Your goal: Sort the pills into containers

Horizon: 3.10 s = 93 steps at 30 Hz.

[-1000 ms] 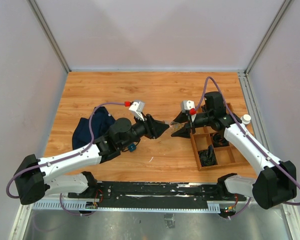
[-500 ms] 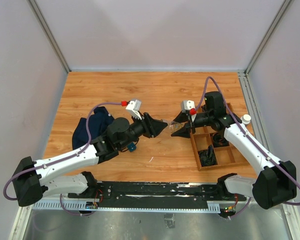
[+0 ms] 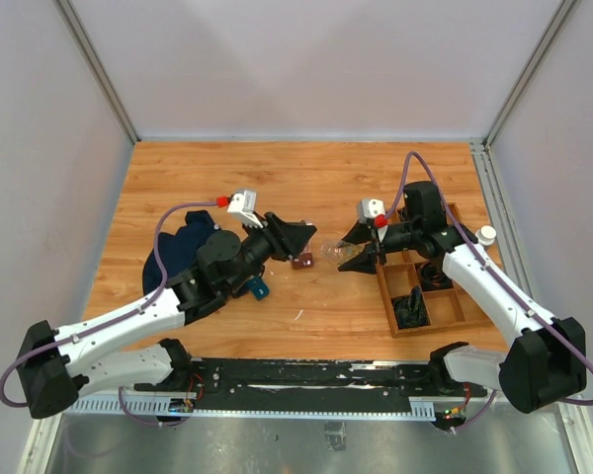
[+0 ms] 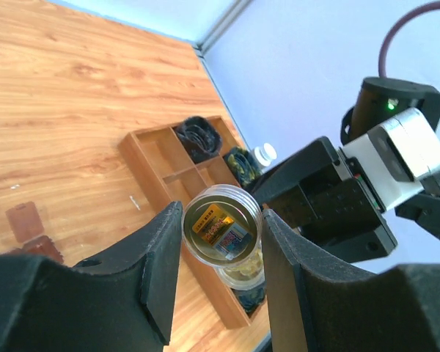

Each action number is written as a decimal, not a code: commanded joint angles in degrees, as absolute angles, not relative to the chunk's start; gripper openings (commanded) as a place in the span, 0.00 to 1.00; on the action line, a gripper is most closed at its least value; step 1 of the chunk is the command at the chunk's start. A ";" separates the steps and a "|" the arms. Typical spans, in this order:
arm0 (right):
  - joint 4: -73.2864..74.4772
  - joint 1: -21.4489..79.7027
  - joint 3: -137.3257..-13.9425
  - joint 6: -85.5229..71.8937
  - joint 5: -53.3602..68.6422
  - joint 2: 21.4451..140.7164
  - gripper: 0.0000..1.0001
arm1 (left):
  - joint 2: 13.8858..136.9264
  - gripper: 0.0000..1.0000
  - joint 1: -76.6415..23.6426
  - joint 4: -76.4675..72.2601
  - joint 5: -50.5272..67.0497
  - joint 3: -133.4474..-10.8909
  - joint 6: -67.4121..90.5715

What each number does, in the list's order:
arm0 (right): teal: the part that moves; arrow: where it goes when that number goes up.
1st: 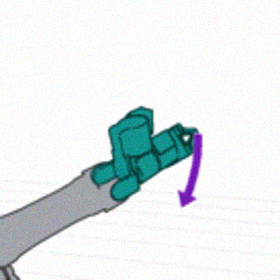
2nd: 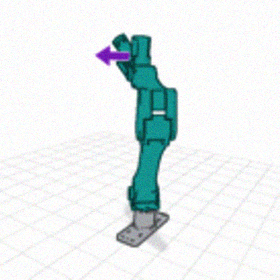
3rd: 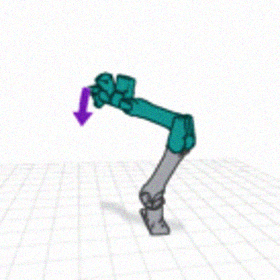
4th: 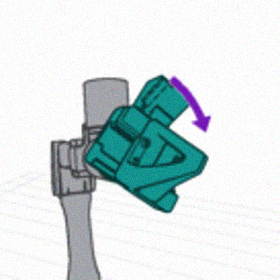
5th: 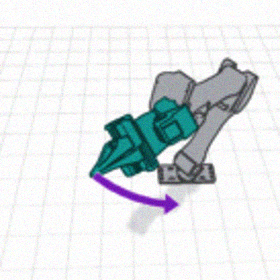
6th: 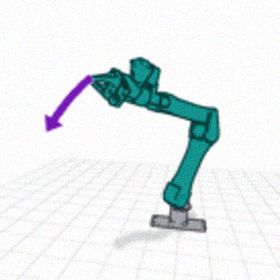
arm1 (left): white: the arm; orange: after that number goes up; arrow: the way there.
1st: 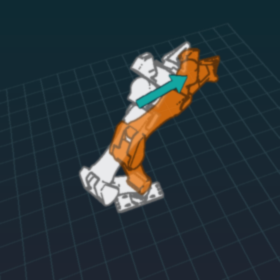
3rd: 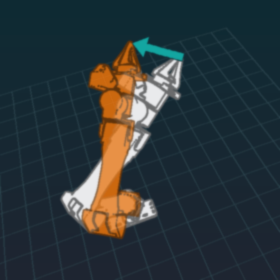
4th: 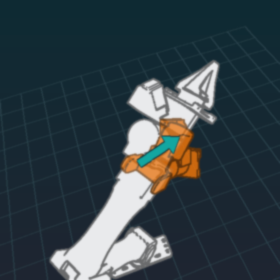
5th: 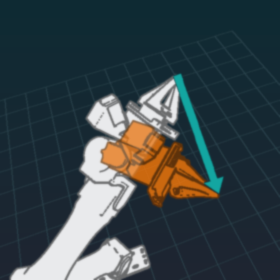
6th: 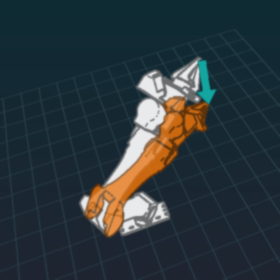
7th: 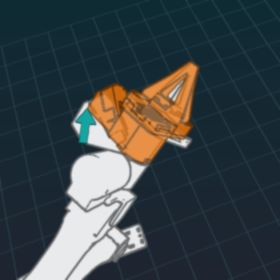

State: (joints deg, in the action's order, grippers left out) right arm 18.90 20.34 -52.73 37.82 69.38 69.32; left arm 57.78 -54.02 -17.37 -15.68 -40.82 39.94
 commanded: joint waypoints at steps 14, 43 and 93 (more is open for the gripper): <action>19.31 20.48 -53.35 37.81 71.39 69.00 0.01 | 74.14 0.08 -27.04 -11.89 -13.02 -32.90 40.26; -16.53 12.34 -62.81 -16.23 54.42 61.56 0.01 | 71.15 0.84 -25.75 0.02 -12.44 -40.99 39.99; -44.22 12.89 -40.90 -0.94 75.98 67.51 0.01 | 50.38 0.84 -25.75 -34.71 16.71 -15.32 27.03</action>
State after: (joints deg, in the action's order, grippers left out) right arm -58.06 9.19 -41.15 -25.78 68.38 64.62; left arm 52.27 -26.04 -31.05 20.45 -17.65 31.57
